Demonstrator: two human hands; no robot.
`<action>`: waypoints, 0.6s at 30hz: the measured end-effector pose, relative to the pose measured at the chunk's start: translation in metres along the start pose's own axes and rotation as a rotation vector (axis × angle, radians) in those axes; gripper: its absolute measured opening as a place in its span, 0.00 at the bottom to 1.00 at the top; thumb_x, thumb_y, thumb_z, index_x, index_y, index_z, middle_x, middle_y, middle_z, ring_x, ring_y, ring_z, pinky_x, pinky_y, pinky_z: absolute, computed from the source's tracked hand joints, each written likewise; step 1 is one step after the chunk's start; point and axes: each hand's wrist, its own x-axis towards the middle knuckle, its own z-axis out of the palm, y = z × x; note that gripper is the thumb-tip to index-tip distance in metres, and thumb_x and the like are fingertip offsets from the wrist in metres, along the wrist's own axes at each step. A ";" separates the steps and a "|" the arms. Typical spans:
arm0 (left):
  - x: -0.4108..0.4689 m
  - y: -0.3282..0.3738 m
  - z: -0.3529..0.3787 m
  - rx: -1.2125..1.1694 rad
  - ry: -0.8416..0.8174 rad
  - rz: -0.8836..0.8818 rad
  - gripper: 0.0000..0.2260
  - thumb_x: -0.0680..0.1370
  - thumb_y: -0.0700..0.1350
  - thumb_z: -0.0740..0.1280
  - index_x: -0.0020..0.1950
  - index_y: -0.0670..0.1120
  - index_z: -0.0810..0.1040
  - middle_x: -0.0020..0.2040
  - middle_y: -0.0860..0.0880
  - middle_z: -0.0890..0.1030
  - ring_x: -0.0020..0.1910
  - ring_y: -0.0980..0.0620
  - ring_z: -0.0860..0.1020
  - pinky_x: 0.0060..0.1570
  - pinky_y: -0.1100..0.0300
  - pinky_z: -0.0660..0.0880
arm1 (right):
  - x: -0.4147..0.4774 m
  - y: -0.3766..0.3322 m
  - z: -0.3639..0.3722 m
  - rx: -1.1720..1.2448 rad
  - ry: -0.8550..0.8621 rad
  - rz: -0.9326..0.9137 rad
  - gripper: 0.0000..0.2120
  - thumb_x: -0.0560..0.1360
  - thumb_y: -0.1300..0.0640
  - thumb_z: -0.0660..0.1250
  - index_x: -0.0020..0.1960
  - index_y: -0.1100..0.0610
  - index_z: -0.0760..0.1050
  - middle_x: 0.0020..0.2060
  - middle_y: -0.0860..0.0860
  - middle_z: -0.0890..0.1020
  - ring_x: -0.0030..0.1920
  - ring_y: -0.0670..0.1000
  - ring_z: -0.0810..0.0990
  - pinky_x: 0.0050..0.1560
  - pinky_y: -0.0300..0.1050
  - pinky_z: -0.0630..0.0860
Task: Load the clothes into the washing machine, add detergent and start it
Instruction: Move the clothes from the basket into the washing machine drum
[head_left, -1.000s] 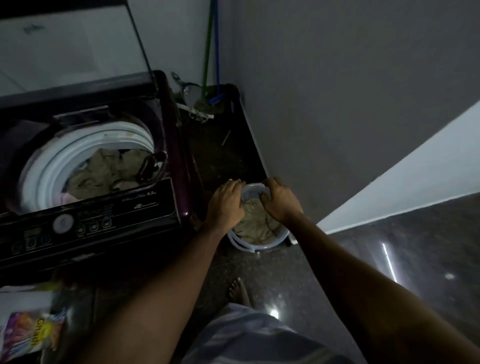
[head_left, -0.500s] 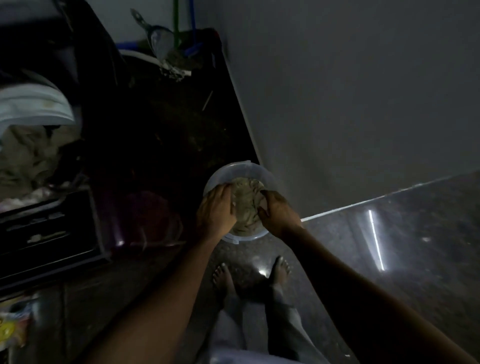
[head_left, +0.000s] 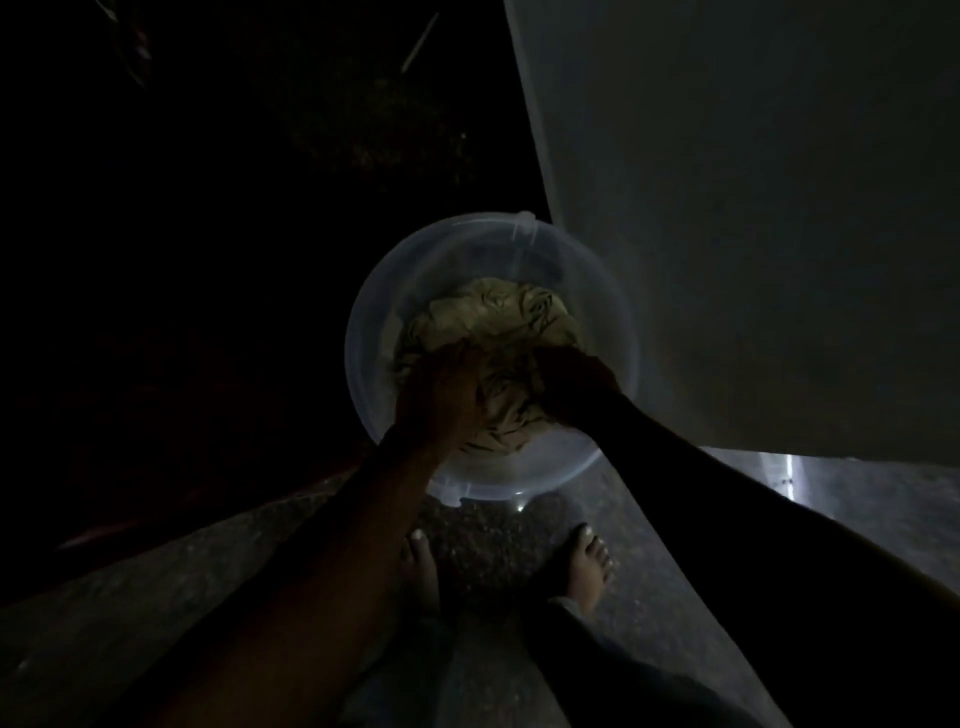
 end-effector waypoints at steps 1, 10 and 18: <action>0.006 -0.005 0.012 0.005 -0.019 -0.014 0.25 0.82 0.47 0.60 0.77 0.41 0.61 0.76 0.41 0.63 0.77 0.44 0.59 0.74 0.55 0.51 | 0.017 0.003 0.008 -0.020 0.014 0.023 0.30 0.78 0.46 0.60 0.77 0.51 0.56 0.73 0.57 0.64 0.71 0.60 0.65 0.69 0.52 0.65; 0.017 -0.039 0.059 -0.052 0.000 -0.098 0.22 0.83 0.47 0.58 0.77 0.46 0.63 0.76 0.46 0.66 0.76 0.49 0.61 0.74 0.58 0.53 | 0.077 0.007 0.046 0.216 0.271 0.058 0.22 0.80 0.53 0.56 0.69 0.65 0.67 0.65 0.64 0.73 0.65 0.64 0.71 0.63 0.47 0.71; -0.020 -0.001 -0.007 -0.292 0.030 -0.305 0.19 0.76 0.39 0.68 0.68 0.41 0.75 0.65 0.39 0.76 0.65 0.40 0.73 0.63 0.55 0.65 | -0.016 -0.001 -0.016 0.154 0.452 -0.017 0.21 0.79 0.61 0.57 0.71 0.59 0.68 0.66 0.60 0.73 0.67 0.60 0.70 0.66 0.51 0.64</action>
